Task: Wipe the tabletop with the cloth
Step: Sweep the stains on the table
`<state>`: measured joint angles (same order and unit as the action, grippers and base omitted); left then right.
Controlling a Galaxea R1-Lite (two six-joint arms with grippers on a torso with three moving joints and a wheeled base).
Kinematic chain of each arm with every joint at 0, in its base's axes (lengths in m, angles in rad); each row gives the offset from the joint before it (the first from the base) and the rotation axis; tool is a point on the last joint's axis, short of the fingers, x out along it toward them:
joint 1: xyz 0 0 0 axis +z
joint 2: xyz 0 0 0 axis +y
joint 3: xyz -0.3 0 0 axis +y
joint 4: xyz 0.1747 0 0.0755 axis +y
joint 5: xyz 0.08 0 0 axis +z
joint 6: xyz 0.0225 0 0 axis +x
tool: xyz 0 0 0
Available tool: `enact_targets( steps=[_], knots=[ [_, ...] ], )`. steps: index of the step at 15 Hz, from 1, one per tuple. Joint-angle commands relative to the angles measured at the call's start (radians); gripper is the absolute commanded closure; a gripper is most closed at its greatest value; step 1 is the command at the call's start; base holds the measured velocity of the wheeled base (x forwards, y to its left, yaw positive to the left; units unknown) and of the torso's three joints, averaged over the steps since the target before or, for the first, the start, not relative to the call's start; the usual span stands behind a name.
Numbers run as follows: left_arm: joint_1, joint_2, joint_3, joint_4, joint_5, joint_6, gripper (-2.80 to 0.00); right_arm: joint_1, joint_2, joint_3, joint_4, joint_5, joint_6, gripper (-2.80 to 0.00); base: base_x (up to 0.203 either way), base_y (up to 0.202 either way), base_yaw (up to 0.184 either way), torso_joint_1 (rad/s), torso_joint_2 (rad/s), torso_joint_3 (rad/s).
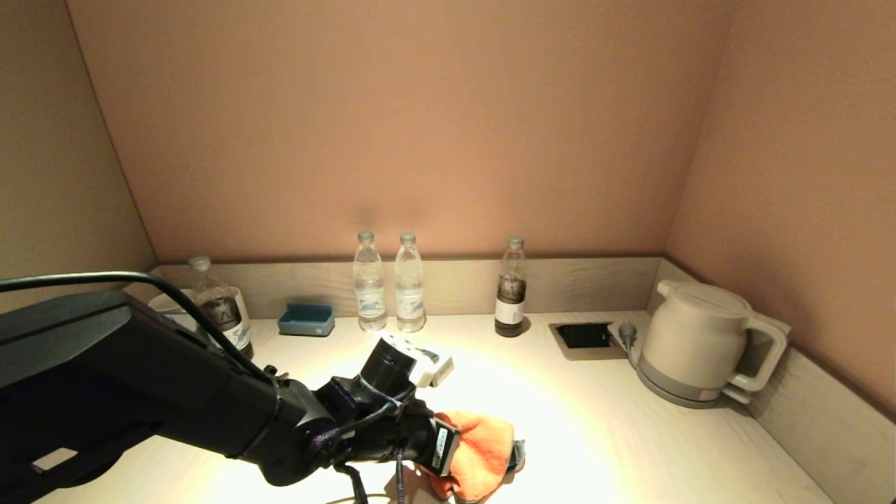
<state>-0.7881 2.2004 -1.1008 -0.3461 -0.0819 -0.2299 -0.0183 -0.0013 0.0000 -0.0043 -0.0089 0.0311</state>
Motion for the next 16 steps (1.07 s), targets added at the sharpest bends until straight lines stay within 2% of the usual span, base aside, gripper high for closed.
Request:
enact_targets(
  steps=[1, 3, 6, 8, 10, 12, 16],
  knots=[
    [0.045, -0.009, 0.074, -0.009, 0.021, -0.002, 0.00, 0.000, 0.001, 0.000, 0.000, 0.000, 0.000, 0.00, 0.000, 0.000, 0.000, 0.000, 0.00, 0.000],
    [0.070, -0.016, 0.111, -0.022, 0.054, -0.001, 0.00, 0.000, 0.001, 0.000, 0.000, 0.000, 0.000, 0.00, 0.000, 0.000, 0.000, 0.000, 0.00, 0.000],
    [0.121, -0.015, 0.156, -0.111, 0.094, 0.031, 0.00, 0.000, 0.001, 0.000, 0.000, 0.001, 0.000, 0.00, 0.000, 0.000, 0.000, 0.000, 0.00, 0.000],
    [0.135, -0.017, 0.164, -0.113, 0.110, 0.037, 0.00, 0.000, 0.001, 0.000, 0.000, 0.000, 0.000, 0.00, 0.000, 0.000, 0.000, 0.000, 0.00, 0.000],
    [0.176, -0.023, 0.179, -0.116, 0.141, 0.047, 0.00, 0.000, 0.001, 0.000, 0.000, 0.000, 0.000, 0.00, 0.000, 0.000, 0.000, 0.000, 0.00, 0.000],
    [0.249, -0.030, 0.179, -0.116, 0.151, 0.046, 0.00, 0.000, 0.001, 0.000, 0.000, 0.000, 0.000, 0.00, 0.000, 0.000, 0.000, 0.000, 0.00, 0.000],
    [0.331, -0.030, 0.173, -0.117, 0.160, 0.043, 0.00, 0.000, 0.001, 0.000, 0.000, 0.000, 0.000, 0.00, 0.000, 0.000, 0.000, 0.000, 0.00, 0.000]
  ],
)
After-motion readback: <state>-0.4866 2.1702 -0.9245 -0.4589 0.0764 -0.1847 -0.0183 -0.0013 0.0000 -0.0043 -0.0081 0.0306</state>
